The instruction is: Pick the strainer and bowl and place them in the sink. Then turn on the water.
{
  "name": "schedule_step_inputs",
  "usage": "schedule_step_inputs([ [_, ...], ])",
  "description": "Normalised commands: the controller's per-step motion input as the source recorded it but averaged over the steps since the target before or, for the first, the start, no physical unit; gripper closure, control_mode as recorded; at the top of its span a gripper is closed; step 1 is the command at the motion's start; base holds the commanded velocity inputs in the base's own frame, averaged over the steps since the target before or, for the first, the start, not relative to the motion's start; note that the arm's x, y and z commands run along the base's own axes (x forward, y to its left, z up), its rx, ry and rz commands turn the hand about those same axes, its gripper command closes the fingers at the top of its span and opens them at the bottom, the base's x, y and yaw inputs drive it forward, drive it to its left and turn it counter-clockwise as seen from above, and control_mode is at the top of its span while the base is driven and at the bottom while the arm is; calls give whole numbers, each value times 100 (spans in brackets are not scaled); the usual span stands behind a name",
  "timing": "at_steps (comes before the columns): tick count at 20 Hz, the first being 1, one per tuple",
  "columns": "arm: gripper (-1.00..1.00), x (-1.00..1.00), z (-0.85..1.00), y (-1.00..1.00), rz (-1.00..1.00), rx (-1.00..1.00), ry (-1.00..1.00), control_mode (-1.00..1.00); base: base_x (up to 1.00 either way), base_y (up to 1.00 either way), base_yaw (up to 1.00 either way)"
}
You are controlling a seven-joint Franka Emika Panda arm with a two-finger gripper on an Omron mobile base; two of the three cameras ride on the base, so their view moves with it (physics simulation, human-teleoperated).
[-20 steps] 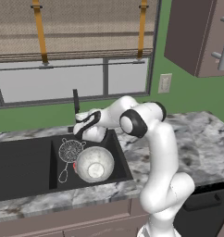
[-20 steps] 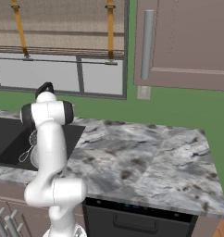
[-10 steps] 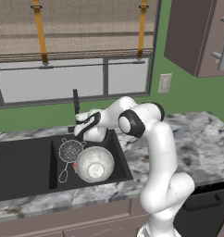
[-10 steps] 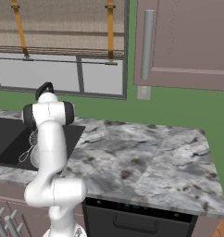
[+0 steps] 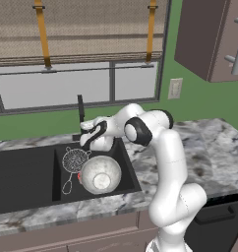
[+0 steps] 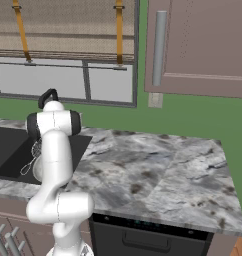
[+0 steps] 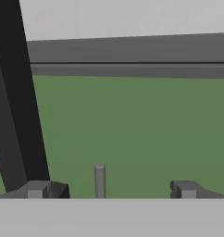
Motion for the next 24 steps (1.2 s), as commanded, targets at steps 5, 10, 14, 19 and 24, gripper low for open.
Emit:
schedule_step_inputs([
  [5, -100, 1, -24, 0, 0, 0, -7, -100, 0, 0, 0],
  [10, -100, 0, -14, 0, 0, 0, -5, -100, 0, 0, 0],
  [14, -100, 0, -5, 6, -3, 0, -4, -100, 0, 0, 0],
  [19, -100, 2, -1, 7, -4, 0, -4, -100, 0, 0, 0],
  [24, -100, 0, -6, 8, -5, 0, -6, -100, 0, 0, 0],
])
